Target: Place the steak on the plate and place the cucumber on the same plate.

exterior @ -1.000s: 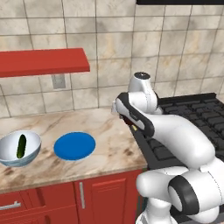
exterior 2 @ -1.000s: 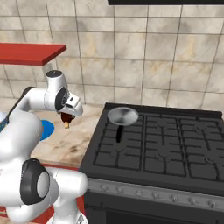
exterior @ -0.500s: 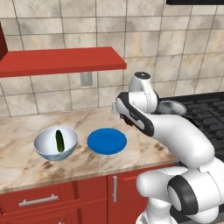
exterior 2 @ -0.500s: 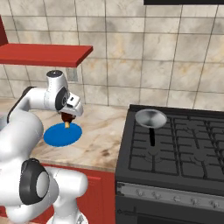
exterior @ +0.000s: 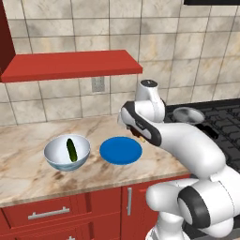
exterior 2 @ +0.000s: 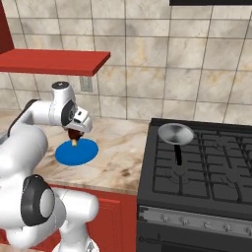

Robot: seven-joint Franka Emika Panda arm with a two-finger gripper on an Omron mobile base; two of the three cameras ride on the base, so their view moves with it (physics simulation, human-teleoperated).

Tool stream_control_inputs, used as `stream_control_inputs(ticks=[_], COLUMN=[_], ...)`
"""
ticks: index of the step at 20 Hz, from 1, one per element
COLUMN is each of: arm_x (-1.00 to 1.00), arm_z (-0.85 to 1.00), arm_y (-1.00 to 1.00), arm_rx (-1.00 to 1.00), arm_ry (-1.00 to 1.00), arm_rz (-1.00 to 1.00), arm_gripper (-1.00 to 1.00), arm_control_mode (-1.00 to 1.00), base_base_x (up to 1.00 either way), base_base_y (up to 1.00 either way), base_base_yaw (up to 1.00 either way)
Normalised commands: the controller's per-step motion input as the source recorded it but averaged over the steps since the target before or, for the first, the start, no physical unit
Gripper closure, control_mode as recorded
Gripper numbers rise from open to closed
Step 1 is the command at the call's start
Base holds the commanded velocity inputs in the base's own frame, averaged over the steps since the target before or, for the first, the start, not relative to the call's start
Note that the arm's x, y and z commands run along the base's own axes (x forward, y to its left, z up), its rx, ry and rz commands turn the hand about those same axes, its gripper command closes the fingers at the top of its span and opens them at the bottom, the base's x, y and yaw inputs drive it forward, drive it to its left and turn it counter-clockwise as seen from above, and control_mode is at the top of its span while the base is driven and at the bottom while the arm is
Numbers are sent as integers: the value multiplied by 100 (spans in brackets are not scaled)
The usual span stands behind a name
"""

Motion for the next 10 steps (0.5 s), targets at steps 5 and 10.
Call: stream_control_inputs(ticks=[5,10], arm_x=[18,28], arm_z=[-58,-56], arm_y=[-1,0], arm_rx=[-1,-3], arm_ry=[9,3], arm_rz=[0,0], arm_gripper=[100,100], arm_control_mode=[-100,-100], base_base_x=[0,0], base_base_y=[0,0], base_base_yaw=[0,0])
